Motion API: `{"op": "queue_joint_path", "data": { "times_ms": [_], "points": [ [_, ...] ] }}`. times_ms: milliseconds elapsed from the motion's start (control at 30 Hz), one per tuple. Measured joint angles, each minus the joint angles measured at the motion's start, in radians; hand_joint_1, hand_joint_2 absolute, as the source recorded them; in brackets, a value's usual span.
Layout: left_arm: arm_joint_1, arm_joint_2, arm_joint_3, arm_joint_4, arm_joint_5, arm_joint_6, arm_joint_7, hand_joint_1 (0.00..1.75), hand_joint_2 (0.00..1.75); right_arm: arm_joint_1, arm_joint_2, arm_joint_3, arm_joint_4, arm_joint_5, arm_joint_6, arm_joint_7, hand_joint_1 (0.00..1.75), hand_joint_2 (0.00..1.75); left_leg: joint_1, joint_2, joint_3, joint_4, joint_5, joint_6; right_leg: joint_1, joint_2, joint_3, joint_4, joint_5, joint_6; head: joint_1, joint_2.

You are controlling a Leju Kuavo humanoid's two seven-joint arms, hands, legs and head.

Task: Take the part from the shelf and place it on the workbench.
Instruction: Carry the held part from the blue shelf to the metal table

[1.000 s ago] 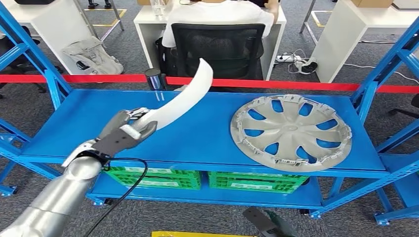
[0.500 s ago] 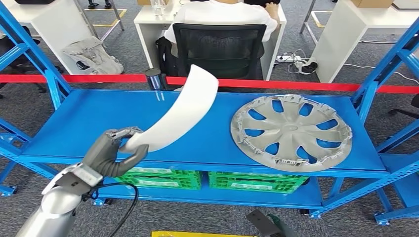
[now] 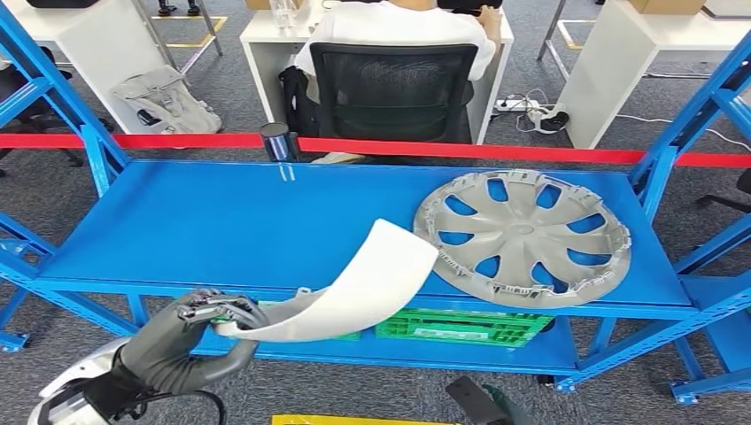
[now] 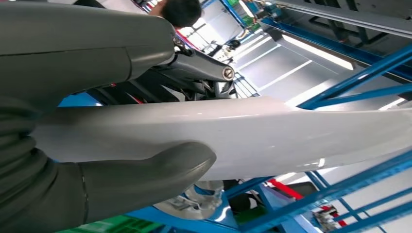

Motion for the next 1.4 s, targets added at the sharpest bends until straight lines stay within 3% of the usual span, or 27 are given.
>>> {"op": "queue_joint_path", "data": {
  "times_ms": [200,367,433,467,533,567,600,633,667,733,800,867,933,1000,1067,1100,1133,1167,1267,1300,1400],
  "points": [
    [0.049,0.007,-0.009,-0.058,0.005,-0.017,0.001,1.75,1.75,0.007,0.0,-0.003,-0.004,-0.004,-0.002,-0.001,0.0,0.0,0.0,0.0,0.0,0.0,0.0,0.001,0.0,0.0,0.0,0.0,0.0,0.0,0.0,0.0],
    [0.072,0.01,-0.018,-0.091,0.019,-0.03,0.004,1.75,1.75,0.01,0.003,-0.003,-0.006,-0.004,-0.002,-0.001,0.0,0.0,-0.003,0.0,0.0,0.001,0.002,0.019,-0.007,-0.001,0.004,-0.01,0.007,0.012,0.0,0.0],
    [0.079,0.011,-0.02,-0.105,0.021,-0.031,0.005,1.75,1.75,0.01,0.003,-0.003,-0.01,-0.002,-0.003,-0.002,0.0,0.0,0.003,0.003,0.009,-0.018,0.015,0.027,-0.005,-0.002,-0.002,0.007,-0.006,0.016,0.0,0.0],
    [0.084,0.01,-0.021,-0.112,0.022,-0.031,0.006,1.75,1.75,0.01,0.003,-0.003,-0.013,0.0,-0.003,-0.002,0.0,0.0,0.006,0.005,0.013,-0.027,0.021,0.03,-0.004,-0.002,-0.017,0.043,-0.03,0.017,0.0,0.0],
    [0.094,0.01,-0.022,-0.12,0.022,-0.032,0.007,1.75,1.75,0.01,0.003,-0.003,-0.016,0.001,-0.004,-0.002,0.0,0.0,0.008,0.008,0.012,-0.03,0.025,0.033,-0.004,-0.002,-0.074,0.17,-0.096,0.02,0.0,0.0],
    [0.1,0.01,-0.023,-0.122,0.022,-0.032,0.008,1.75,1.75,0.011,0.003,-0.003,-0.017,0.002,-0.003,-0.002,0.0,0.0,0.008,0.009,0.011,-0.029,0.024,0.033,-0.004,-0.002,-0.103,0.231,-0.12,0.023,0.0,0.0],
    [0.105,0.01,-0.023,-0.124,0.022,-0.033,0.008,1.75,1.75,0.012,0.003,-0.003,-0.018,0.002,-0.003,-0.001,0.0,0.0,0.009,0.01,0.01,-0.027,0.023,0.032,-0.006,-0.003,-0.118,0.265,-0.126,0.026,0.0,0.0],
    [0.109,0.01,-0.023,-0.126,0.022,-0.033,0.008,1.75,1.75,0.013,0.002,-0.003,-0.018,0.003,-0.003,-0.001,0.0,0.0,0.011,0.01,0.01,-0.023,0.021,0.029,-0.008,-0.003,-0.114,0.259,-0.113,0.029,0.0,0.0],
    [0.111,0.01,-0.023,-0.128,0.022,-0.034,0.008,1.75,1.75,0.013,0.001,-0.003,-0.019,0.003,-0.003,-0.001,0.0,0.0,0.015,0.009,0.009,-0.018,0.018,0.024,-0.011,-0.003,-0.09,0.216,-0.084,0.032,0.0,0.0],
    [0.114,0.01,-0.023,-0.133,0.022,-0.035,0.008,1.75,1.75,0.011,0.0,-0.003,-0.02,0.005,-0.002,-0.002,0.0,0.0,0.02,0.007,0.004,0.002,0.005,0.008,-0.016,-0.004,-0.022,0.087,-0.034,0.037,0.0,0.0],
    [0.116,0.011,-0.023,-0.139,0.022,-0.038,0.01,1.75,1.75,0.01,0.0,-0.003,-0.022,0.006,0.001,-0.002,0.0,0.0,0.019,0.006,-0.004,0.019,-0.008,-0.008,-0.015,0.0,0.007,0.029,-0.028,0.022,0.0,0.0],
    [0.118,0.011,-0.024,-0.143,0.021,-0.042,0.011,1.75,1.75,0.01,0.0,-0.003,-0.024,0.007,0.003,-0.002,0.0,0.0,0.019,0.004,-0.007,0.02,-0.011,-0.019,-0.011,0.003,0.003,0.034,-0.034,-0.002,0.0,0.0],
    [0.119,0.011,-0.024,-0.147,0.02,-0.045,0.011,1.75,1.75,0.01,0.0,-0.003,-0.025,0.008,0.004,-0.002,0.0,0.0,0.022,0.004,-0.012,0.036,-0.023,-0.027,-0.011,0.002,0.001,0.033,-0.032,-0.016,0.0,0.0],
    [0.12,0.012,-0.023,-0.149,0.019,-0.048,0.012,1.75,1.75,0.01,-0.001,-0.003,-0.026,0.008,0.005,-0.002,0.0,0.0,0.023,0.004,-0.05,0.122,-0.075,-0.033,-0.012,0.001,0.0,0.031,-0.029,-0.025,-0.001,0.0],
    [0.122,0.012,-0.023,-0.15,0.019,-0.049,0.012,1.75,1.75,0.01,-0.001,-0.003,-0.027,0.008,0.007,-0.002,0.0,0.0,0.023,0.005,-0.115,0.257,-0.137,-0.035,-0.01,-0.001,-0.003,0.03,-0.029,-0.029,-0.001,0.0],
    [0.123,0.012,-0.024,-0.15,0.019,-0.049,0.012,1.75,1.75,0.01,-0.001,-0.003,-0.027,0.008,0.007,-0.002,0.0,0.0,0.023,0.005,-0.137,0.299,-0.147,-0.034,-0.008,-0.001,-0.003,0.031,-0.028,-0.029,-0.001,0.0],
    [0.124,0.012,-0.024,-0.15,0.019,-0.05,0.012,1.75,1.75,0.01,-0.001,-0.003,-0.027,0.008,0.008,-0.002,0.0,0.0,0.023,0.005,-0.142,0.306,-0.137,-0.032,-0.007,-0.001,-0.004,0.031,-0.028,-0.03,-0.001,0.0],
    [0.125,0.013,-0.024,-0.15,0.019,-0.05,0.012,1.75,1.75,0.01,-0.001,-0.003,-0.027,0.008,0.008,-0.002,0.0,0.0,0.022,0.004,-0.127,0.273,-0.108,-0.028,-0.006,-0.001,-0.003,0.031,-0.027,-0.029,-0.001,0.0],
    [0.124,0.014,-0.023,-0.153,0.019,-0.05,0.012,1.75,1.75,0.009,-0.001,-0.003,-0.027,0.008,0.009,-0.002,0.0,0.0,0.016,0.004,-0.039,0.078,-0.017,-0.012,-0.004,0.0,-0.002,0.031,-0.024,-0.021,-0.001,0.0],
    [0.124,0.014,-0.023,-0.154,0.019,-0.05,0.012,1.75,1.75,0.009,-0.001,-0.003,-0.028,0.009,0.009,-0.002,0.0,0.0,0.013,0.004,-0.025,0.043,-0.006,-0.009,-0.003,0.0,-0.003,0.03,-0.022,-0.016,0.0,0.0],
    [0.124,0.014,-0.023,-0.155,0.018,-0.051,0.013,1.75,1.75,0.009,-0.001,-0.003,-0.028,0.01,0.008,-0.002,0.0,0.0,0.008,0.003,-0.027,0.026,0.005,0.004,-0.005,-0.001,-0.002,0.022,-0.014,0.006,0.0,0.0]
  ]
}}
